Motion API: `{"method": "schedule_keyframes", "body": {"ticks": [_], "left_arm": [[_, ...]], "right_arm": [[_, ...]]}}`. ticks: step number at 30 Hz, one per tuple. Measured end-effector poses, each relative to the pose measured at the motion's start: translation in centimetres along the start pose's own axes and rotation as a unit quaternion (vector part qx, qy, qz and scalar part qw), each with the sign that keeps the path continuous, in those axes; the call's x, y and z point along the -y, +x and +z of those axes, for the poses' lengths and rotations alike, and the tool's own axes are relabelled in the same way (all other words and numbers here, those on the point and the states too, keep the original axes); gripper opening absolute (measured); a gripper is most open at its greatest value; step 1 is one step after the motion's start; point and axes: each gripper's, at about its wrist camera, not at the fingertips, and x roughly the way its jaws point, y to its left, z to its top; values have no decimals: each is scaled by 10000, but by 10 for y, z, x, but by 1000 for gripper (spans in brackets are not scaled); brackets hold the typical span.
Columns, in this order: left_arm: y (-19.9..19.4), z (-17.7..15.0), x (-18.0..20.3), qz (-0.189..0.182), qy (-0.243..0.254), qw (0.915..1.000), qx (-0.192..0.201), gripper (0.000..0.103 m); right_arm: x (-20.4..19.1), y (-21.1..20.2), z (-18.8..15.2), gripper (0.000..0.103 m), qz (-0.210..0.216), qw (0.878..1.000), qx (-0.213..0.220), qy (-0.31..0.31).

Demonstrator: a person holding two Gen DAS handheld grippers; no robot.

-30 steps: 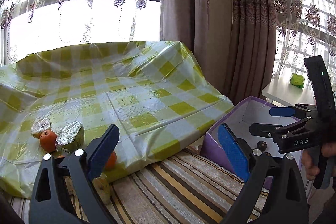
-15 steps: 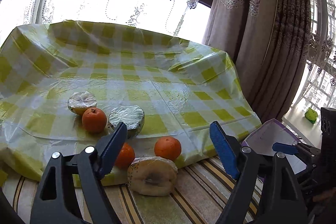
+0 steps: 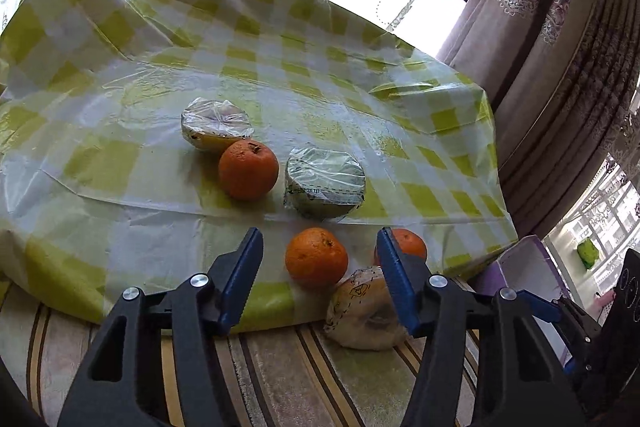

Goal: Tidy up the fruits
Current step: 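Grasp a tangerine with the left tool while the right tool grasps a plastic-wrapped pear half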

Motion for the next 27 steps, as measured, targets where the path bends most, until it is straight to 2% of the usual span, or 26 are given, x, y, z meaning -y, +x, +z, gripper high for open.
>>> {"method": "schedule_keyframes", "body": {"ticks": [7,14,19,21,27], "left_arm": [[16,-2,-8,-274,-216,9986,-401,45],[25,-4,-16,-518,-381,9961,-609,35],[22,-5,-19,-557,-492,9958,-537,33],[18,-3,-23,-610,-583,9956,-409,33],[3,1,-33,-443,-764,9961,-3,33]], "right_arm": [[-35,21,9,101,104,9994,-57,-336],[-56,39,17,101,-91,9992,-158,-357],[-63,53,22,101,-340,9990,-269,-121],[-66,58,25,101,-459,9985,-303,-21],[-80,70,33,101,-774,9967,-257,44]]}}
